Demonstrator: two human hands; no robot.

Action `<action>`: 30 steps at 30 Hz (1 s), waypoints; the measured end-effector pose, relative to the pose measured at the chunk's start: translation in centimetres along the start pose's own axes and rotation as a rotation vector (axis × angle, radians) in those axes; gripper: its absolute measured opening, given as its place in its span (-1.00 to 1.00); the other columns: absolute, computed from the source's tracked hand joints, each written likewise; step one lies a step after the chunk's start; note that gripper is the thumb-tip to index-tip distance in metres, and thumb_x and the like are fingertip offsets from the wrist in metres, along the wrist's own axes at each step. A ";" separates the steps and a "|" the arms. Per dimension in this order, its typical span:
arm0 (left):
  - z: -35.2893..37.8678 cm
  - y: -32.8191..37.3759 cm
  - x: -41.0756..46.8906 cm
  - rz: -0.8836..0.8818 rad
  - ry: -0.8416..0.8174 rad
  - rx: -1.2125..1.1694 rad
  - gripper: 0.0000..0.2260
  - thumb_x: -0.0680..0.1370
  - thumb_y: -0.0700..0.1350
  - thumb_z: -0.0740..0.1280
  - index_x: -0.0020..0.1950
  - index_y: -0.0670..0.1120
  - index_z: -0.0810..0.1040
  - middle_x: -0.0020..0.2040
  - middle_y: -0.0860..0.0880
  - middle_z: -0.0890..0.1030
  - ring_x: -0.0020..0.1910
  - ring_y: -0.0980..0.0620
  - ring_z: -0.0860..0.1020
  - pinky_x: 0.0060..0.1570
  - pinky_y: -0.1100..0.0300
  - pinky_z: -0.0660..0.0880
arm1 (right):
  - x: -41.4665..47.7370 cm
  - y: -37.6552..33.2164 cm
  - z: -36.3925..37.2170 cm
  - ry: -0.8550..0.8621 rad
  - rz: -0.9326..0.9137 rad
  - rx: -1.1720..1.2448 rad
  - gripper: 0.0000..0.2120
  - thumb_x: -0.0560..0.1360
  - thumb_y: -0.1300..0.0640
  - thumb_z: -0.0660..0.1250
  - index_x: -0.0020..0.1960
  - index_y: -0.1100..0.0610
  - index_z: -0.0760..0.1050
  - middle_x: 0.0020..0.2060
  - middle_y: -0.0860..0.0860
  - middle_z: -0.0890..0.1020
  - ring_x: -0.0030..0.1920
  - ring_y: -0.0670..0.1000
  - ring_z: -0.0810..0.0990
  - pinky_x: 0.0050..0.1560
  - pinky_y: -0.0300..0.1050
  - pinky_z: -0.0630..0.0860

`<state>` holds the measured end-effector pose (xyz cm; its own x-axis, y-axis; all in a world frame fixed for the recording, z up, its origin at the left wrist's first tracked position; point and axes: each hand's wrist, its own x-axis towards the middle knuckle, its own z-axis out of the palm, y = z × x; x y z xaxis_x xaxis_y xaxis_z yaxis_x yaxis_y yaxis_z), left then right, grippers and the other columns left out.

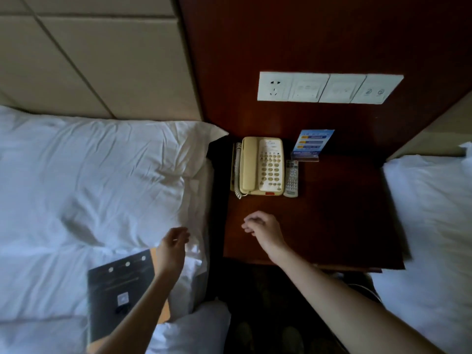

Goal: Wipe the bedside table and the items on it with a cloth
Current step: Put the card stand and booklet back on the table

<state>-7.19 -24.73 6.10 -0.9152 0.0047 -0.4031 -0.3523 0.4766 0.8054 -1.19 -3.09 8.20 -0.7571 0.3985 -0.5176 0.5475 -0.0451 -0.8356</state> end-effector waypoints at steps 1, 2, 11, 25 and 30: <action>-0.7 -0.8 -0.6 -0.008 0.037 0.005 -0.88 0.57 -0.22 0.24 0.04 -0.13 0.56 -0.08 -0.15 0.65 -0.01 -0.15 0.62 0.10 -0.11 0.52 | -0.1 0.3 0.8 -0.014 0.006 -0.013 -0.86 0.49 0.27 0.24 -0.17 0.13 0.55 -0.24 0.07 0.66 -0.25 -0.06 0.61 -0.23 -0.29 0.46; -1.3 -1.6 -1.2 -0.020 0.079 0.015 -0.87 0.57 -0.20 0.25 0.06 -0.13 0.56 -0.09 -0.12 0.65 -0.02 -0.13 0.62 0.09 -0.08 0.52 | -0.3 0.8 1.6 -0.026 0.013 -0.027 -0.86 0.49 0.27 0.24 -0.16 0.14 0.55 -0.24 0.08 0.66 -0.25 -0.05 0.61 -0.22 -0.28 0.46; -7.4 -8.7 -4.4 -0.045 0.448 0.289 -0.81 0.51 -0.25 0.31 0.11 -0.24 0.55 0.06 -0.24 0.56 0.04 -0.26 0.52 0.10 -0.06 0.43 | -2.5 4.5 9.8 -0.188 0.026 -0.150 -0.75 0.43 0.33 0.27 -0.33 0.04 0.49 -0.26 0.19 0.64 -0.32 0.01 0.57 -0.24 -0.19 0.45; -13.2 -15.4 -4.7 -0.263 0.291 0.481 -0.39 0.48 -0.15 0.35 0.48 -0.12 0.17 0.39 -0.20 0.30 0.34 -0.26 0.29 0.34 -0.18 0.16 | -5.2 7.6 21.1 -0.489 0.090 -0.516 -0.77 0.44 0.25 0.30 0.09 0.18 0.42 -0.05 0.07 0.51 0.01 0.07 0.52 -0.04 -0.09 0.43; -13.1 -14.8 -4.7 -0.270 0.454 0.336 -0.46 0.49 -0.24 0.33 0.44 -0.20 0.23 0.31 -0.28 0.35 0.29 -0.29 0.35 0.32 -0.18 0.25 | -5.2 7.5 21.1 -0.462 0.177 -0.448 -0.73 0.43 0.20 0.34 0.11 0.21 0.41 0.02 0.12 0.56 0.06 0.10 0.55 0.13 0.04 0.50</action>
<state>-0.29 -43.32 1.78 -0.8206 -0.4931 -0.2889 -0.5692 0.6597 0.4907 -0.67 -24.86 0.79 -0.6628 -0.0182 -0.7486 0.6969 0.3507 -0.6255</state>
